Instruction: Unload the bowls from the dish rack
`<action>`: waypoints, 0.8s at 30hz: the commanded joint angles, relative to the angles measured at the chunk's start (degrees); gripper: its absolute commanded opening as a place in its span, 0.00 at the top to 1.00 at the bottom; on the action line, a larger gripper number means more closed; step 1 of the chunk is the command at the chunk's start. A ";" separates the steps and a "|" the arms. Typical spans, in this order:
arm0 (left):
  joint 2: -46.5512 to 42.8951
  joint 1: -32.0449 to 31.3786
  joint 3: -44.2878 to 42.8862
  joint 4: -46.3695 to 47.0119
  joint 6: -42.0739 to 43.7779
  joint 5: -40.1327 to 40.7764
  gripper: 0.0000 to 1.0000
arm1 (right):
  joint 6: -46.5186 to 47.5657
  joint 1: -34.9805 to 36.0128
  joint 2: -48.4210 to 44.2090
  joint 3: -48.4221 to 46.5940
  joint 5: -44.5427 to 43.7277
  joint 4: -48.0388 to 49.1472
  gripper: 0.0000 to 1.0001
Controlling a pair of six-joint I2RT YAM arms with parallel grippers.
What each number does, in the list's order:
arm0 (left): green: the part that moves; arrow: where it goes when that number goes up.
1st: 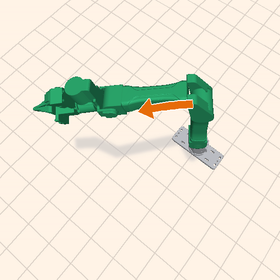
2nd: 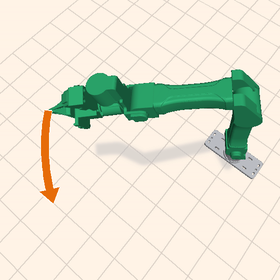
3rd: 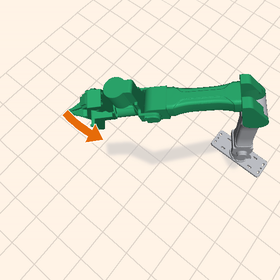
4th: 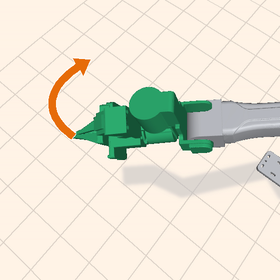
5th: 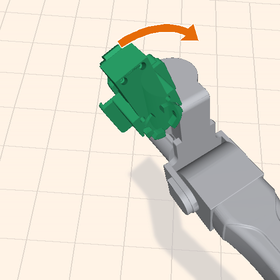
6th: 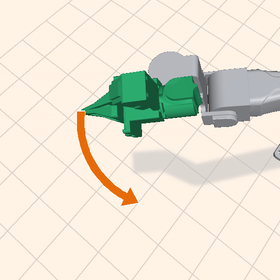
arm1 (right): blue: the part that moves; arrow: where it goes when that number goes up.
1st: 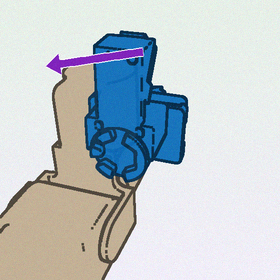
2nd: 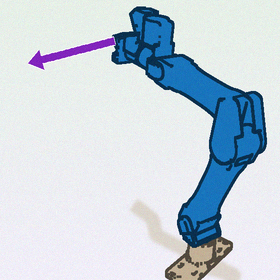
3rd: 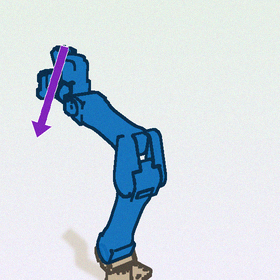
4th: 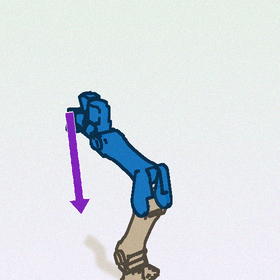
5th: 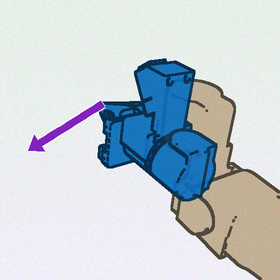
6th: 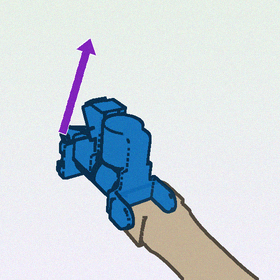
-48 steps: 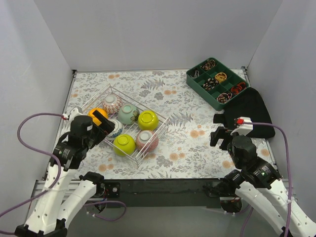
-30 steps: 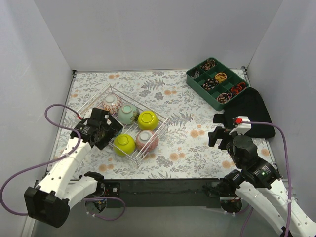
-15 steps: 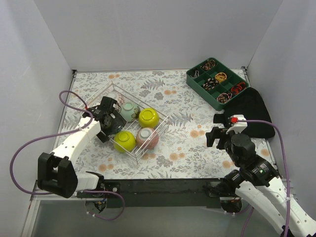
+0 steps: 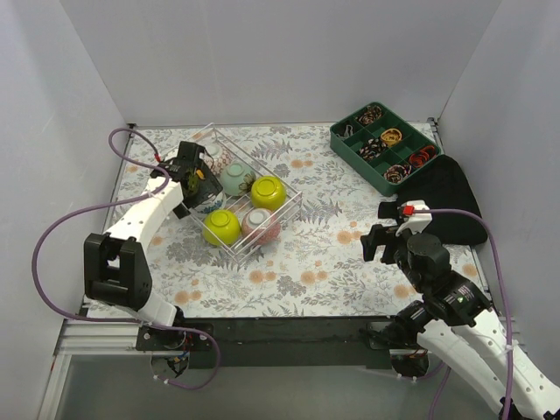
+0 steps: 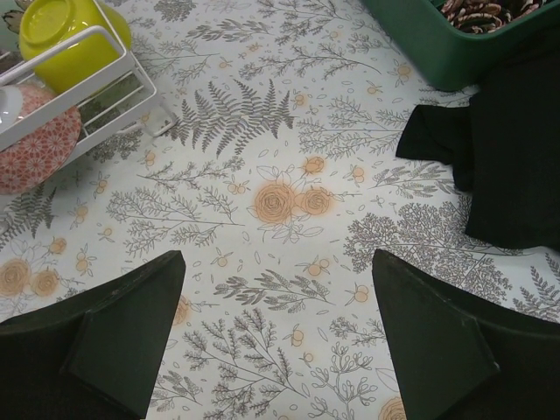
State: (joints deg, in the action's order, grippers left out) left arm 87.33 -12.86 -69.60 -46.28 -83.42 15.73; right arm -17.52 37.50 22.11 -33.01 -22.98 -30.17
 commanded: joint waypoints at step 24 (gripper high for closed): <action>15.13 -12.62 -24.70 -8.38 27.34 17.14 0.02 | 4.42 -0.05 3.12 -2.84 5.05 4.07 0.04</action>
State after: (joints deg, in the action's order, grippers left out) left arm 98.61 -24.67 -91.66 -50.57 -58.15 27.22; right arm -13.52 37.50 25.28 -34.46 -18.74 -29.32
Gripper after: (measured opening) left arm 0.983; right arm 0.963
